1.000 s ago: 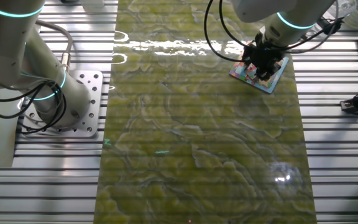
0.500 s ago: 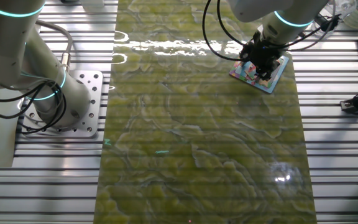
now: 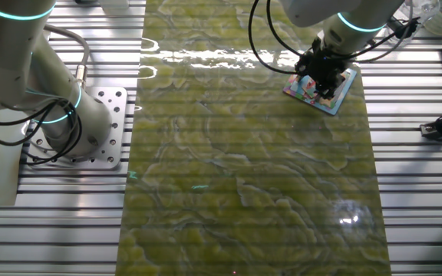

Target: Assemble one piece of a puzzle

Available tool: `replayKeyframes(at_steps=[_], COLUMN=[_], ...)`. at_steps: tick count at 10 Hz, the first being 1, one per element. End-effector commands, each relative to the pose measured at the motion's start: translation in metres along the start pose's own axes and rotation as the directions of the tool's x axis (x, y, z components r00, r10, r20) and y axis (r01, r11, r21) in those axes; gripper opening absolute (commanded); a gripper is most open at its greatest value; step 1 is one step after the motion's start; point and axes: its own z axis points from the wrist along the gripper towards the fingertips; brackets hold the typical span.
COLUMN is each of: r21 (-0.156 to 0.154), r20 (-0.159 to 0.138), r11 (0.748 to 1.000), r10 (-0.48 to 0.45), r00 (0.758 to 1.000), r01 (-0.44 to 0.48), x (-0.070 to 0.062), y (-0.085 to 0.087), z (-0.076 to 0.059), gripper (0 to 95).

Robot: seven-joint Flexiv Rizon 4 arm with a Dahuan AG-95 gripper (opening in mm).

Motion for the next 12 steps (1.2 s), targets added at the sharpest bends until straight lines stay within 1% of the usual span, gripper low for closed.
replayKeyframes(at_steps=[1, 2, 4, 5, 8, 9, 11, 12], r21=[0.017, 0.025, 0.019, 0.020, 0.018, 0.022, 0.031, 0.032], r20=[-0.007, -0.013, -0.010, -0.011, -0.016, -0.018, -0.024, -0.020], r11=[1.000, 1.000, 1.000, 1.000, 1.000, 1.000, 0.999, 0.999], r10=[0.013, 0.011, 0.012, 0.008, 0.012, 0.012, 0.015, 0.019], r00=[1.000, 1.000, 1.000, 1.000, 1.000, 1.000, 1.000, 1.000], r01=[-0.013, -0.011, -0.012, -0.007, -0.012, -0.012, -0.014, -0.018], x=[0.0017, 0.0018, 0.0020, 0.0017, 0.0008, 0.0010, 0.0011, 0.0012], y=[-0.0007, -0.0010, -0.0010, -0.0008, -0.0005, -0.0005, -0.0006, -0.0008], z=[0.0044, 0.0044, 0.0045, 0.0035, -0.0001, 0.0004, 0.0004, 0.0004], gripper=[38.0, 38.0, 38.0, 57.0, 57.0, 38.0, 38.0, 38.0])
